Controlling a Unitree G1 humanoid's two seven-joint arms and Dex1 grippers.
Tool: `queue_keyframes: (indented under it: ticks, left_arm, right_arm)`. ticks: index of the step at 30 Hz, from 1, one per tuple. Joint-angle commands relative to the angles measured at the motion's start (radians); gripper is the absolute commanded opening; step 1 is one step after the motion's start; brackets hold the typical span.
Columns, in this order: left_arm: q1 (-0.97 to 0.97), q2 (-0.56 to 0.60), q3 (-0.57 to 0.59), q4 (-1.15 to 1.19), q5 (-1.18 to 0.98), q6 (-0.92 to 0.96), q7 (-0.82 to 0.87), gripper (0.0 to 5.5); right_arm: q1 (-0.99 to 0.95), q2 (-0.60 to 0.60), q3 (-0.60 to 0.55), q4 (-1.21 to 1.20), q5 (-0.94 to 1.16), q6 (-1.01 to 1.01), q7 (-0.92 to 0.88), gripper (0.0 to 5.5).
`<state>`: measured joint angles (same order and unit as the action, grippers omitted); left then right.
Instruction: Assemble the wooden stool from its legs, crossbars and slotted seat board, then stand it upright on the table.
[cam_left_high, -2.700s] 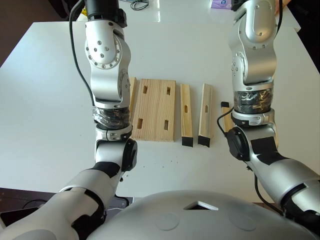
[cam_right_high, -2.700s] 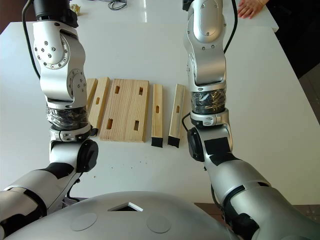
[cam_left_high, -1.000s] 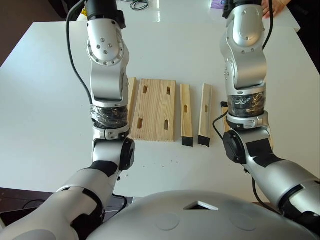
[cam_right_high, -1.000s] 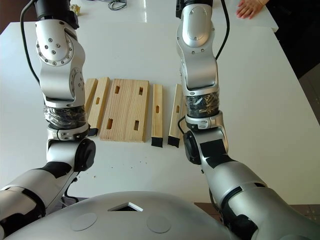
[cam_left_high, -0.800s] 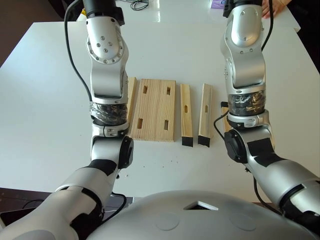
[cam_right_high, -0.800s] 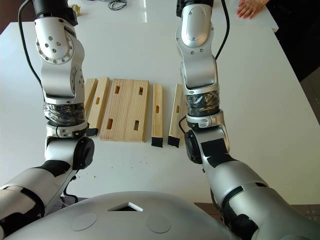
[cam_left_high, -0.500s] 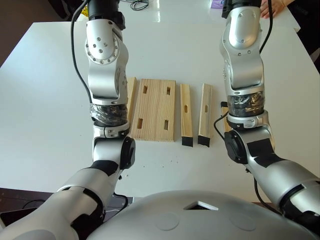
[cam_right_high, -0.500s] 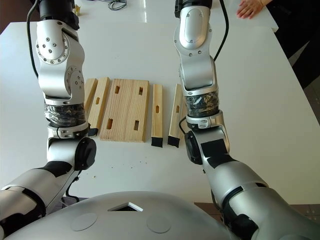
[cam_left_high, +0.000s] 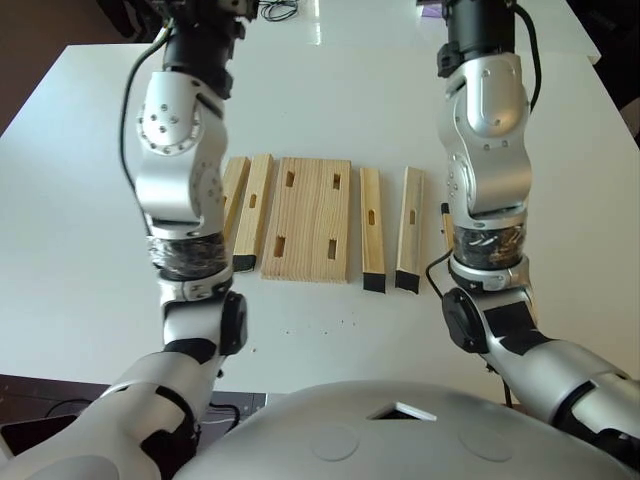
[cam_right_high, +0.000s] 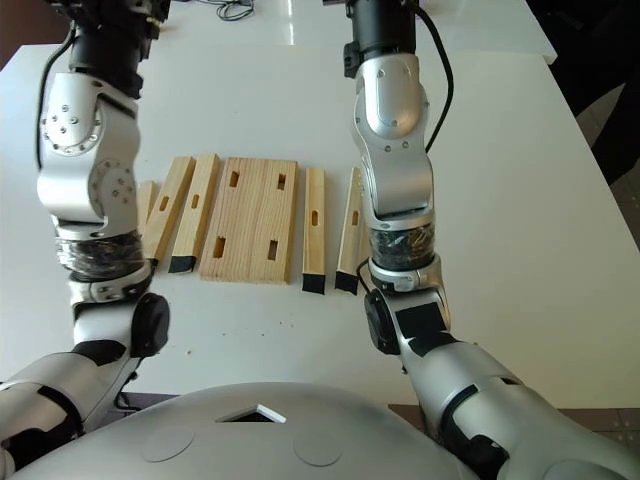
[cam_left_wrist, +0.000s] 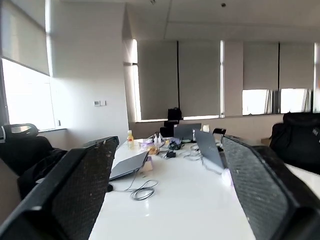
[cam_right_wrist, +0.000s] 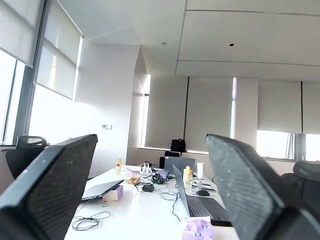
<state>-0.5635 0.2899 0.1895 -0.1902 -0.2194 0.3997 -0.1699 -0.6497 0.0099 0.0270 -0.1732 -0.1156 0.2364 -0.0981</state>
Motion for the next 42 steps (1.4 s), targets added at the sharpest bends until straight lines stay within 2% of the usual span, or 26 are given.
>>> queue_keyframes:
  ticks: [1, 6, 12, 26, 42]
  left_arm:
    - [0.122, 0.141, 0.053, 0.082, -0.015, 0.059, -0.125, 3.8]
    - [0.312, 0.268, 0.124, 0.119, -0.043, 0.147, -0.24, 3.8]
    - [0.425, 0.327, 0.174, 0.163, -0.089, 0.254, -0.31, 3.8]
    - [0.458, 0.356, 0.054, 0.223, -0.059, 0.322, -0.342, 3.8]
    - [0.434, 0.432, -0.016, 0.255, -0.041, 0.37, -0.424, 3.8]
  right_arm:
    - [0.05, -0.059, -0.037, -0.038, 0.004, 0.021, 0.035, 3.96]
    - [0.051, -0.087, -0.057, -0.026, -0.003, 0.015, 0.035, 3.96]
    - [0.094, -0.115, -0.056, -0.055, -0.031, 0.013, 0.037, 3.96]
    - [0.162, -0.132, -0.068, -0.09, -0.076, 0.019, 0.008, 3.96]
    - [0.233, -0.118, -0.096, -0.132, -0.093, 0.03, -0.045, 3.96]
